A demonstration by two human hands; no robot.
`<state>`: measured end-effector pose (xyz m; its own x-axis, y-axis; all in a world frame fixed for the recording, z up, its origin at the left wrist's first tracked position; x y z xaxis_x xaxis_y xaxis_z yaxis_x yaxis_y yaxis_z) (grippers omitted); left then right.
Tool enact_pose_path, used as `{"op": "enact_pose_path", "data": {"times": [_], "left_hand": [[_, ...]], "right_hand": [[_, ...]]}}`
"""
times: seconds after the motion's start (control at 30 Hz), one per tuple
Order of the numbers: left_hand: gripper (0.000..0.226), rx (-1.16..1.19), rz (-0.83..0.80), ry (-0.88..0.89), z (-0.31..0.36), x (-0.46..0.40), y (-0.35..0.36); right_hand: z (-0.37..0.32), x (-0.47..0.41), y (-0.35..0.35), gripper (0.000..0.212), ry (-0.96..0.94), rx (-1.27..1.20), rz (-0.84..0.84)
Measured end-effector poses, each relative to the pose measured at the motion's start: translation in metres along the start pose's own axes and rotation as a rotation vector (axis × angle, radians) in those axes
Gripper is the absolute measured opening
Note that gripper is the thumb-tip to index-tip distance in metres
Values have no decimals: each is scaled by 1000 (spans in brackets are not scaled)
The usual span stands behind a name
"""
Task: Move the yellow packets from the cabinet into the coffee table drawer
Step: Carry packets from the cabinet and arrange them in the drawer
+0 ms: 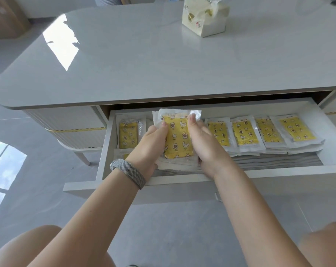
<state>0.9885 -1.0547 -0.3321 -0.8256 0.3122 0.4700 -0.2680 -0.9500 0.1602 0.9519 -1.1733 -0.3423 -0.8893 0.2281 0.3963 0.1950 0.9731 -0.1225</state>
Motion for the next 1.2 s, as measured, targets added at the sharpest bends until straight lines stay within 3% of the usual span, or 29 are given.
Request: {"op": "enact_pose_path", "data": {"times": [0.2,0.27,0.4,0.6,0.67,0.8,1.0,1.1,1.2], "left_hand": [[33,-12,48,67,14,0,-1],[35,-25,-4,88,16,3,4],[40,7,-147,91,18,8,13],[31,9,-196,144,28,10,7],[33,-14,-235,140,29,12,7],[50,-519,-204,166,36,12,-7],[34,-1115,32,230,50,4,-47],[35,-1274,62,168,47,2,-60],[35,-1284,51,149,46,3,-63]], "right_hand": [[4,-2,-5,57,24,-129,62],[3,-3,-5,64,17,-84,86],[3,0,-5,53,31,-67,66],[-4,6,-3,69,-45,-109,55],[-6,8,-5,61,-55,-74,97],[-2,2,-10,52,19,39,152],[-7,-15,-13,68,120,403,39],[-3,-30,-4,65,236,520,-115],[12,-31,17,54,403,618,-282]]}}
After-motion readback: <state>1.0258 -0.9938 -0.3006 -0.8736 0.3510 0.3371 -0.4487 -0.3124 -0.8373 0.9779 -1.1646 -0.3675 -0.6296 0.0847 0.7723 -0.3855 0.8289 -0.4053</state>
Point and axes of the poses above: each hand's wrist, its own x-axis away from the middle knuckle, its own y-axis out of the palm, z = x × y, the point moved 7 cm from there along -x, towards the middle knuckle, and after that the axes turned 12 degrees about x, right-handed, at the moved point
